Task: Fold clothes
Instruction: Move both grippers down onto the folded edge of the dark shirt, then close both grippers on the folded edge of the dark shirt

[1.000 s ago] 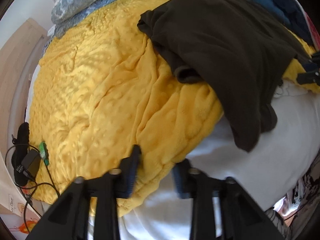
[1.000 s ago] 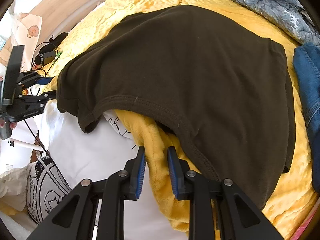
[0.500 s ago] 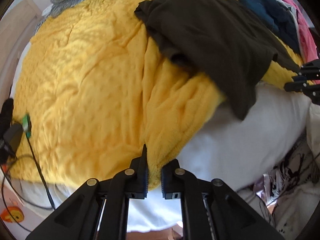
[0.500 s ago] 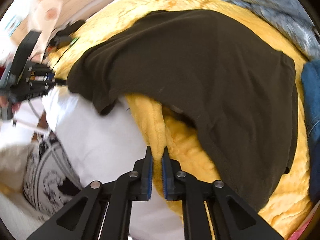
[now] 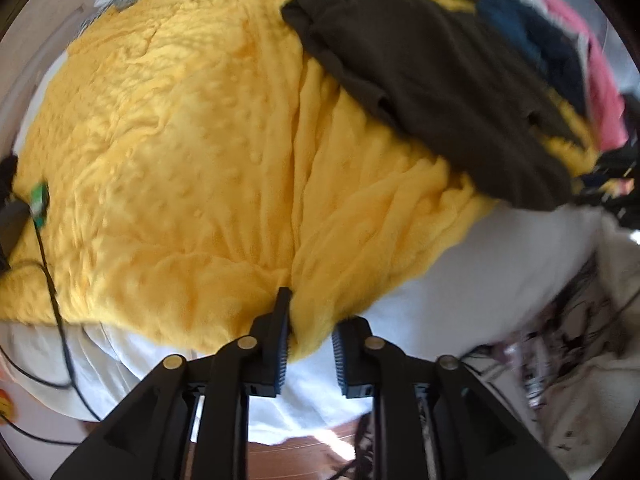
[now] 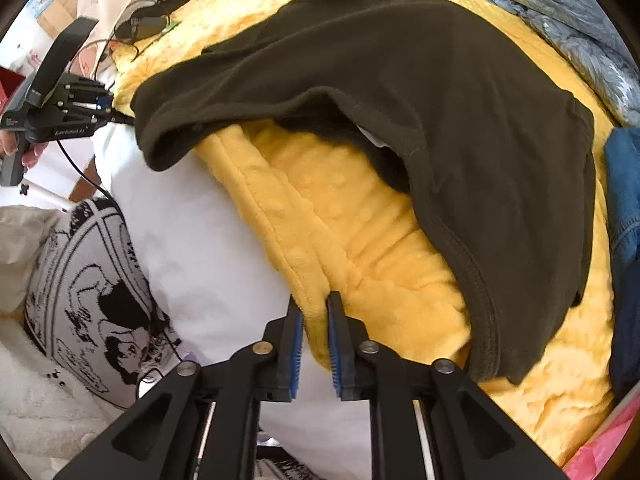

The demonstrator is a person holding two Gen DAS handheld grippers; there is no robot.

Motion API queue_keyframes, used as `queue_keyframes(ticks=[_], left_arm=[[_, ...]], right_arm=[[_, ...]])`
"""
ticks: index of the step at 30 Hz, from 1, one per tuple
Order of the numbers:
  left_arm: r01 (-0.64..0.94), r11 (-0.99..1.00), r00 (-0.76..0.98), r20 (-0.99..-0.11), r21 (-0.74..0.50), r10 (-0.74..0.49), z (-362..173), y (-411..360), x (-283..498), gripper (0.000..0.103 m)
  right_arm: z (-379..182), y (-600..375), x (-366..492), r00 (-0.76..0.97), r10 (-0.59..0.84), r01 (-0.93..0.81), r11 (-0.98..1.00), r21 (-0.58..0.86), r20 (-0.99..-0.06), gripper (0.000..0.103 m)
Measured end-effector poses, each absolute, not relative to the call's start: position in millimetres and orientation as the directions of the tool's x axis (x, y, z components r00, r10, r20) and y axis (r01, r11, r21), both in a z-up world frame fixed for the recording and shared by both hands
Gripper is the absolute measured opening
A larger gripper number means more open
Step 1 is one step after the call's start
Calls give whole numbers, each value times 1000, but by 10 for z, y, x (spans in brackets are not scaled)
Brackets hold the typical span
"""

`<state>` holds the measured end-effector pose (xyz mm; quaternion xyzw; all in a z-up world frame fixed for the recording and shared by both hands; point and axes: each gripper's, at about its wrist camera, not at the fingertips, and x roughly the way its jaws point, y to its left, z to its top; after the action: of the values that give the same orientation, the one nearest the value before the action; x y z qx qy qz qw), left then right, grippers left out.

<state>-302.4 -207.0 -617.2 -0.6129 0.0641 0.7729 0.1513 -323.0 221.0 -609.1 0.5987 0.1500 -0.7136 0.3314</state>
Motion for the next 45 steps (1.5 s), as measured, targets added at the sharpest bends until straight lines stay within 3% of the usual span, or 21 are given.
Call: queue_keyframes(ticks=[2, 7, 10, 11, 13, 17, 22, 27, 32, 45], left_arm=[[-275, -946, -208, -950, -170, 231, -6068, -2219, -2947, 23], [-210, -918, -264, -884, -337, 385, -5721, -2556, -2726, 21], [-195, -866, -388, -775, -460, 499, -5360, -2675, -2817, 21], [-204, -847, -426, -735, -491, 528, -5269, -2691, -2883, 22], [-218, -827, -501, -667, -519, 551, -5035, -2583, -3164, 33], [-183, -788, -526, -618, -588, 584, -4924, -2215, -4031, 37], [-125, -858, -415, -759, -498, 501, -5333, -1585, -4927, 34], [-92, -933, -304, -882, -349, 360, -5743, -1263, -5364, 34], [-52, -954, -232, -926, -294, 298, -6040, -1228, -5588, 34], [45, -964, -188, -950, -263, 250, -6374, -1311, -5795, 35]], right_arm=[[-6017, 2319, -3216, -39, -330, 636, -736, 232, -943, 29], [-5799, 2545, -3171, -70, -380, 553, -784, 281, -922, 30], [-5617, 2668, -3176, -183, -383, 456, -849, 267, -905, 38], [-5620, 2624, -3181, -229, -389, 424, -865, 269, -892, 39], [-5631, 2520, -3228, -307, -403, 368, -886, 283, -862, 39], [-5400, 2668, -3822, -400, -395, 278, -912, 301, -827, 41], [-5422, 2604, -4516, -358, -395, 243, -914, 324, -846, 41], [-5417, 2641, -5078, -354, -313, 229, -943, 242, -881, 41], [-5637, 2618, -5567, -305, -251, 210, -959, 192, -919, 53], [-6313, 2421, -6295, -256, -48, 114, -993, 19, -966, 53]])
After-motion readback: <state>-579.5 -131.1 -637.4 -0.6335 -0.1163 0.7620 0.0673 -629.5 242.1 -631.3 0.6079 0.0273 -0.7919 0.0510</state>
